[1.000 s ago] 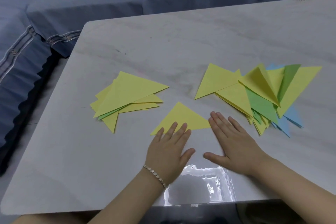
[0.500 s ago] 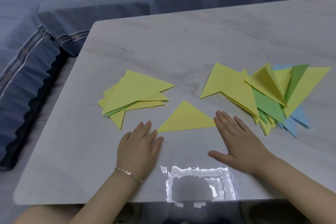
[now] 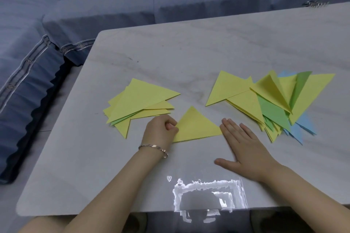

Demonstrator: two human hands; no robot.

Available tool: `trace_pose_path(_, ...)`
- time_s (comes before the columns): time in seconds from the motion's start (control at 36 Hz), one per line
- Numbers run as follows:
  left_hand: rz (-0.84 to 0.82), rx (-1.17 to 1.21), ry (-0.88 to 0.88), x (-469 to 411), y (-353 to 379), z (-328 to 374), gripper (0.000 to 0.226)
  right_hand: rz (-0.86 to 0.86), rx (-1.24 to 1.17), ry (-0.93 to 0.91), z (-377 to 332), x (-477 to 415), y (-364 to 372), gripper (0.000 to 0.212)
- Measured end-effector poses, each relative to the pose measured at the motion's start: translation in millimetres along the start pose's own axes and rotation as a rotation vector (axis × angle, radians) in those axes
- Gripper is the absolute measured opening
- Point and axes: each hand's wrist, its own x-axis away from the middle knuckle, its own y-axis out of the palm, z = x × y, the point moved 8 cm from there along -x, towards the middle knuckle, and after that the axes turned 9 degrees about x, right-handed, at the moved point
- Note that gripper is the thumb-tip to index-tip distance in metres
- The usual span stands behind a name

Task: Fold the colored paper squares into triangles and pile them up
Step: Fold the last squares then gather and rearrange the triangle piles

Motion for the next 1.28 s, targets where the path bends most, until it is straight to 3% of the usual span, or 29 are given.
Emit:
trace_pose_path(0.14,0.216,0.170,0.059,-20,-59,1,0.015,0.145,-0.259,0.102,8,-6,-21,0.074)
trace_pose_path(0.22,0.291,0.133,0.022,-35,-93,-11,0.013,0.220,-0.232,0.166,11,-21,-31,0.060)
trace_pose_path(0.33,0.334,-0.016,-0.076,-43,-115,-38,0.034,0.288,-0.116,0.155,6,-51,-50,0.044)
trace_pose_path(0.44,0.271,-0.087,-0.008,-29,-99,-33,0.036,0.224,0.109,0.113,5,-91,-65,0.074)
trace_pose_path(0.56,0.177,-0.126,0.160,-7,-71,-19,0.032,0.007,0.256,0.146,15,-114,-57,0.047)
trace_pose_path(0.69,0.108,0.009,0.233,12,-47,-7,0.027,0.111,0.363,0.004,7,-112,-51,0.022)
trace_pose_path(0.72,0.093,0.069,0.202,15,-42,-7,0.025,0.147,0.322,-0.019,3,-108,-52,0.015)
trace_pose_path(0.89,-0.135,0.408,-0.158,27,14,-14,0.028,0.341,0.039,-0.196,-42,-67,-55,0.031)
trace_pose_path(0.97,-0.204,0.443,-0.231,35,37,-15,0.036,0.383,-0.086,-0.214,-60,-54,-65,0.012)
trace_pose_path(1.0,-0.201,0.475,-0.233,36,41,-15,0.035,0.410,-0.123,-0.212,-64,-51,-67,0.006)
trace_pose_path(1.14,-0.120,0.668,-0.283,38,41,-15,0.016,0.392,-0.386,-0.176,-71,-41,-65,0.032)
trace_pose_path(1.28,-0.040,0.569,-0.287,23,28,-24,0.016,0.394,-0.442,-0.108,-52,-32,-55,0.033)
